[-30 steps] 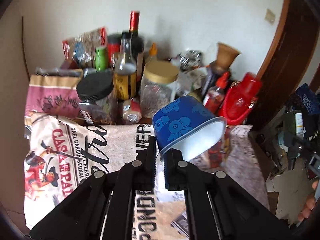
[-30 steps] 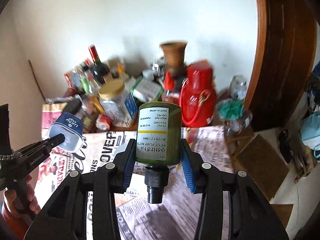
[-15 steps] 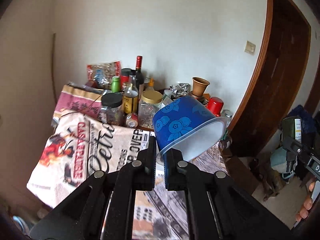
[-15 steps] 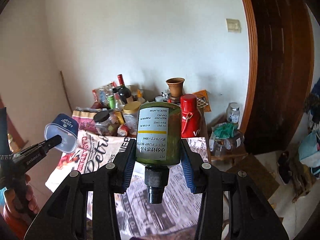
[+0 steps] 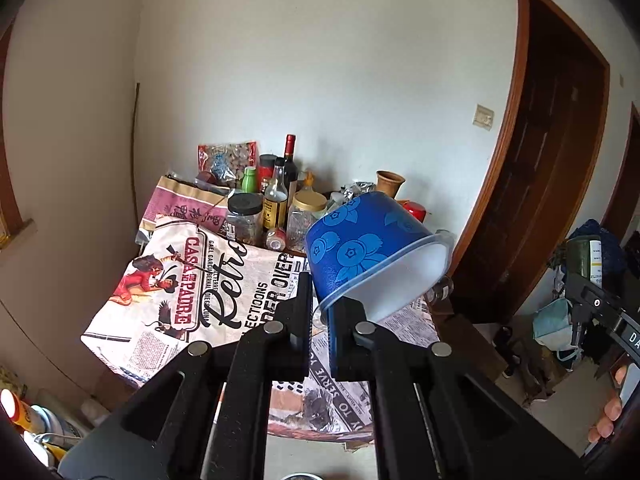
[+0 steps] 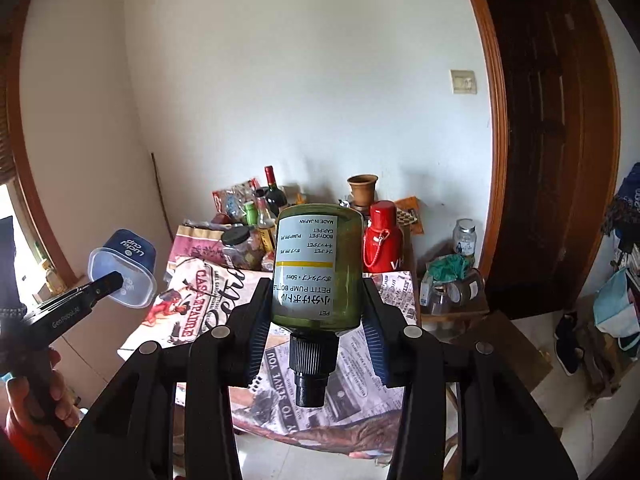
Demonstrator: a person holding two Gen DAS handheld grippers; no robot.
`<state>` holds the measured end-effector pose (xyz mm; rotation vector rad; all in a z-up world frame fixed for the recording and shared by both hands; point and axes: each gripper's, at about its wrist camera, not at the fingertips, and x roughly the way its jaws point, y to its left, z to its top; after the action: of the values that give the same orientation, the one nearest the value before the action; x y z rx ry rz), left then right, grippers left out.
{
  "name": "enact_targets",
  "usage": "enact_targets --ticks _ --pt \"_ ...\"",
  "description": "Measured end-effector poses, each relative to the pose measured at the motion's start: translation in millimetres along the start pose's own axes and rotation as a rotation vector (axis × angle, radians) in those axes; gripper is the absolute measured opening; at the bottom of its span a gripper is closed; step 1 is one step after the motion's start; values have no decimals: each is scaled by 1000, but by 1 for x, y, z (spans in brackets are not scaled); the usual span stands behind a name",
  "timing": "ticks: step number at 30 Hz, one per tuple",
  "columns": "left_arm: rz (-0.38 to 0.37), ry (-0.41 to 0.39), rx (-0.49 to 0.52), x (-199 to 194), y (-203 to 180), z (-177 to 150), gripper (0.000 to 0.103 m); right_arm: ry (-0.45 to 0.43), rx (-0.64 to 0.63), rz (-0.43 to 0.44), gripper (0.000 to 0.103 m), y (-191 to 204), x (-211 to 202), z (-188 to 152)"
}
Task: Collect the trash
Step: 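Lift the blue cup and green bottle and carry both toward the bucket, then open the left gripper to drop the blue cup while the right drops the green bottle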
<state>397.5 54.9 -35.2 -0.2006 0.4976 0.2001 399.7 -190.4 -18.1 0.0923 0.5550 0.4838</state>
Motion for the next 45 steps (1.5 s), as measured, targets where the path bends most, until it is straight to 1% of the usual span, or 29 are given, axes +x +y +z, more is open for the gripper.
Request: enact_targets --ticks 6,11,15,21,24,30,34,37,41,45 --pt "-46 -21 27 -46 15 -18 5 -26 15 -18 39 29 -37 -20" --pt "-87 -22 41 -91 40 -41 5 -29 51 -36 39 62 -70 -47" --pt "-97 -24 61 -131 62 -62 5 -33 59 -51 39 89 -96 -70" --pt "-112 0 70 -181 93 -94 5 -1 75 -65 39 123 -128 -104" --pt "-121 23 72 -197 103 -108 5 26 87 -75 39 134 -139 -118" --pt "-140 68 91 -212 110 -127 5 69 92 -94 39 141 -152 -134" --pt "-146 102 84 -215 108 -143 5 106 90 -95 39 136 -154 -145" --pt "-143 139 75 -209 105 -155 5 142 91 -94 39 129 -148 -155" --pt "-138 204 68 -185 97 -173 5 208 98 -79 39 116 -132 -172" --pt "-130 280 58 -149 87 -199 5 273 96 -80 39 102 -106 -192"
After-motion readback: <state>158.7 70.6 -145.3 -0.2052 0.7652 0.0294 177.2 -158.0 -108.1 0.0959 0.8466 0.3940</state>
